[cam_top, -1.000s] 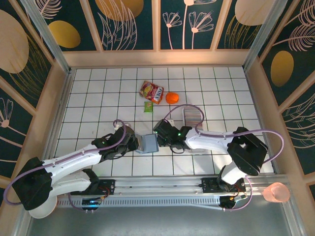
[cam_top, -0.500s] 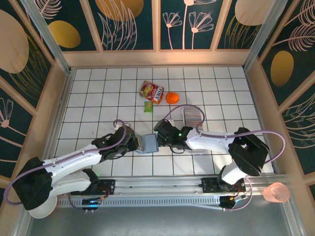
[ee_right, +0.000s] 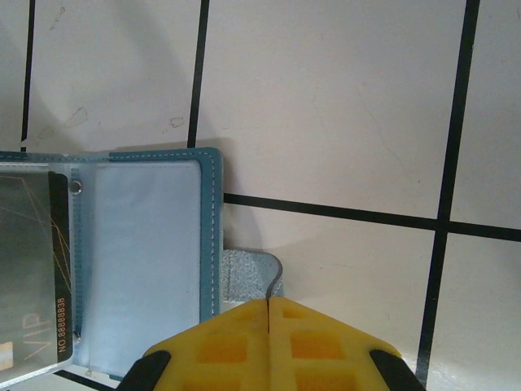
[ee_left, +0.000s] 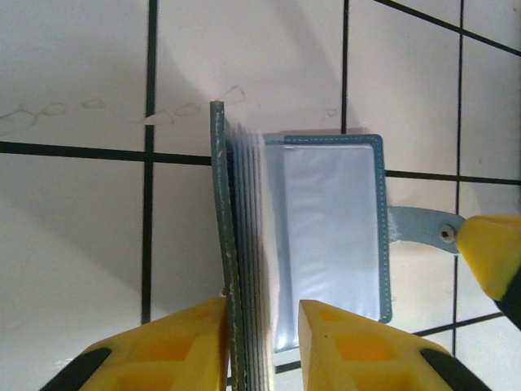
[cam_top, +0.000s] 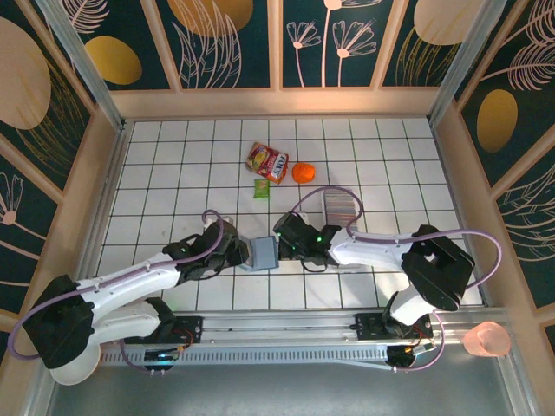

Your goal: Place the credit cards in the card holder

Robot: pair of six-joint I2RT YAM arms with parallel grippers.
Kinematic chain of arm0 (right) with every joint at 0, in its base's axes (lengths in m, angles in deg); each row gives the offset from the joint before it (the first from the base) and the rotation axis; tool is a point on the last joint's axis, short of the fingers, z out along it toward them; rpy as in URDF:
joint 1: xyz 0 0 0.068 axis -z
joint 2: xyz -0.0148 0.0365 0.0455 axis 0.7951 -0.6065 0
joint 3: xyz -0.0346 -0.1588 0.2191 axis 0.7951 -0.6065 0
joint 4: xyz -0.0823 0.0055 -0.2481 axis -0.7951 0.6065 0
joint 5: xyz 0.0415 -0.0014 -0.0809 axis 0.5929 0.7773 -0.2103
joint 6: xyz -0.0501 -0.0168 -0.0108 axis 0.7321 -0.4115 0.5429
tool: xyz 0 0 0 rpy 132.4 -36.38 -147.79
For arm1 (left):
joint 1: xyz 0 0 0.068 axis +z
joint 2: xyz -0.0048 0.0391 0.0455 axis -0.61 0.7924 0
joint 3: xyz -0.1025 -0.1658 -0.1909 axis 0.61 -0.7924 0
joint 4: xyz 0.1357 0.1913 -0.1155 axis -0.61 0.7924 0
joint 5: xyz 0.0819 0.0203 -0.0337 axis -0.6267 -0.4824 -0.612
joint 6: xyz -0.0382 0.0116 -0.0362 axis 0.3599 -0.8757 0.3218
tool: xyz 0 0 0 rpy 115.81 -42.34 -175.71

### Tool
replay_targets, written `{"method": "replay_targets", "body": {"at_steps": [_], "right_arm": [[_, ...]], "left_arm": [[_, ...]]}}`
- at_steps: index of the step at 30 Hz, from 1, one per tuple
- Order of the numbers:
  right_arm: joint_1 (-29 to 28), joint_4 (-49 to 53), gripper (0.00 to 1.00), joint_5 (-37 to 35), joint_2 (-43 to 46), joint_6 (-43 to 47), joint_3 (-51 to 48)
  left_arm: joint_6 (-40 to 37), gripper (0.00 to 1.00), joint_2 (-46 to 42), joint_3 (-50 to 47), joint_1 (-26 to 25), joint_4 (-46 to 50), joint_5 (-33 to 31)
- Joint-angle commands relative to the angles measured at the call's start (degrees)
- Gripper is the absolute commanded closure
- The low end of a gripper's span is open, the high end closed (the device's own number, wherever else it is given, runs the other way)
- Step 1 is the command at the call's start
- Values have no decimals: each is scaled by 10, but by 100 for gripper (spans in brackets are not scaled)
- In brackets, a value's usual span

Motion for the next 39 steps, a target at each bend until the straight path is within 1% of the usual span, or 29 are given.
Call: {"method": "replay_targets", "body": {"at_steps": [1, 4, 8, 12, 15, 17, 20, 22, 24, 26, 29, 33, 35, 39], "right_arm": [[6, -19, 100, 17, 19, -14, -19], [11, -30, 100, 23, 27, -15, -29], [16, -42, 100, 30, 37, -19, -43], [21, -51, 100, 33, 50, -22, -54], [21, -53, 100, 33, 61, -24, -60], [22, -52, 100, 33, 67, -25, -64], [22, -50, 100, 37, 73, -24, -61], [22, -50, 100, 38, 75, -24, -60], [22, -51, 100, 40, 75, -26, -59], [22, -55, 100, 44, 74, -26, -59], [23, -59, 100, 48, 69, -28, -57], [23, -57, 100, 51, 59, -26, -48], [23, -55, 100, 52, 54, -26, -45], [24, -64, 100, 57, 54, -28, -44]], "left_arm": [[-6, 68, 8, 24, -2, -24, 32], [3, 66, 14, 30, -3, -47, 56], [34, 65, 35, 17, -3, -130, 115], [43, 61, 72, 12, -2, -181, 133], [51, 61, 99, 6, -3, -223, 152], [54, 63, 105, 0, -3, -232, 143], [47, 68, 95, -7, -3, -198, 86], [56, 74, 88, -26, -3, -201, 62], [70, 81, 85, -48, -3, -216, 57], [84, 84, 79, -71, -3, -242, 54], [103, 86, 71, -97, -3, -283, 62], [99, 86, 78, -100, -3, -312, 89], [93, 86, 79, -90, -2, -300, 91], [97, 91, 67, -99, -3, -274, 63]]}}
